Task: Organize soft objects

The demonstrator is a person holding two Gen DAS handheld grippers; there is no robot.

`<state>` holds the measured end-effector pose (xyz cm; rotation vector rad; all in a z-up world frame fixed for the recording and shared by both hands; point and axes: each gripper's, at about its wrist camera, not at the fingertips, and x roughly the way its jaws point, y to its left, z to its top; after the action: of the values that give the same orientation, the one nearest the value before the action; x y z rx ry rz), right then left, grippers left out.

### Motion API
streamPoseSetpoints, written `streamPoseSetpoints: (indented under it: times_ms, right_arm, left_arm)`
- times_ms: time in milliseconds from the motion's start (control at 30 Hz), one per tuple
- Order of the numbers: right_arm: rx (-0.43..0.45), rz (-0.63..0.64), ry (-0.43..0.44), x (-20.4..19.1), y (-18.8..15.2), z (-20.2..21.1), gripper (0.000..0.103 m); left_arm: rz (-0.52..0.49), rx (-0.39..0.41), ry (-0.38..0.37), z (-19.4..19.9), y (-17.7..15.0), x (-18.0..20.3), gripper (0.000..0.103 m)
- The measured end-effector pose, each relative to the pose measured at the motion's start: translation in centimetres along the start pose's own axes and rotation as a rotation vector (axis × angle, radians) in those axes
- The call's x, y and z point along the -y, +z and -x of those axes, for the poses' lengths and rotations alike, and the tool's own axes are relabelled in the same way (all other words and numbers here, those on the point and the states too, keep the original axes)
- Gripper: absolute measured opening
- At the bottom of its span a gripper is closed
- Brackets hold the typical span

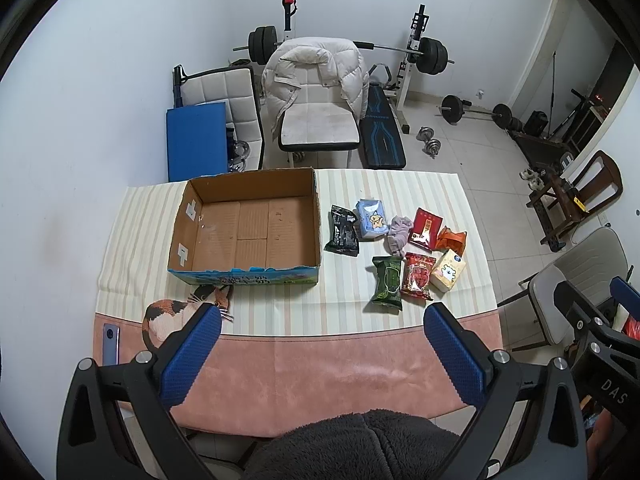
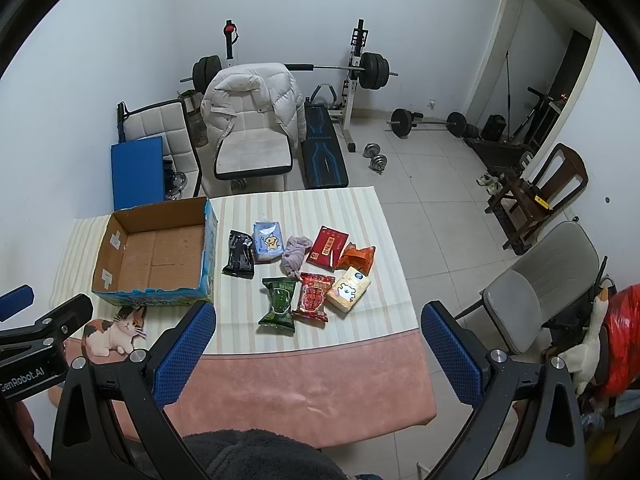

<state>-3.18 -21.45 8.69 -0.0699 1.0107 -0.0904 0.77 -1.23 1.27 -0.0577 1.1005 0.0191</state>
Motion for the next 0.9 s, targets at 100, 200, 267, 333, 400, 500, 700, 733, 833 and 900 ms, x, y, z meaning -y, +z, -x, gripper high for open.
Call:
streamPoseSetpoints:
  times_ms: [100,200,267,333,400,500,700,733,833,900]
  right_arm:
    - [-0.002,0.002,0.001,0.0,0.0,0.0,0.103]
    - [-0.007,0.000,0.003,-0.2,-0.1,-0.4,0.103]
    - [-0.008,-0.002,0.005,-0.3,-0.1,-0.5,0.103]
    - [-0.008,-0.001,0.006,-0.3,-0.1,-0.5,0.103]
    - [-0.014,-0.010,0.012,-0.3,-0.2,-0.8,0.103]
    - [-0.052,-0.034,0.027,0.3,-0.2,-3.1,0.103]
    - [-0.242,-0.134,0.134,3.8,-0.8,-14.7,0.103]
    - [-0.285,-0.163,0.160,4.5,-1.2,-17.1,0.101]
    - [-0.379,-0.235,0.203,6.4,-2.7,-24.0,0.087]
    - [-0.429,-0.263,0.204,7.5,-3.9,-28.2,0.087]
  left_arm:
    - [0.000,0.000,0.001,0.0,0.1,0.1,0.103]
    - [-0.001,0.001,0.000,0.0,0.1,0.0,0.103]
    - [-0.003,0.000,-0.001,-0.1,0.2,0.0,0.103]
    - [-0.008,-0.010,-0.006,-0.3,0.2,0.1,0.103]
    - [-0.029,-0.033,-0.014,-1.4,0.6,0.5,0.103]
    - [-0.049,-0.076,-0.008,-4.6,1.0,1.1,0.103]
    - [-0.057,-0.221,-0.078,-15.8,1.6,3.7,0.103]
    - [-0.060,-0.249,-0.082,-17.8,1.6,4.3,0.103]
    - [-0.077,-0.332,-0.097,-24.0,1.6,6.6,0.102]
    - [-0.088,-0.385,-0.104,-28.0,1.5,8.1,0.095]
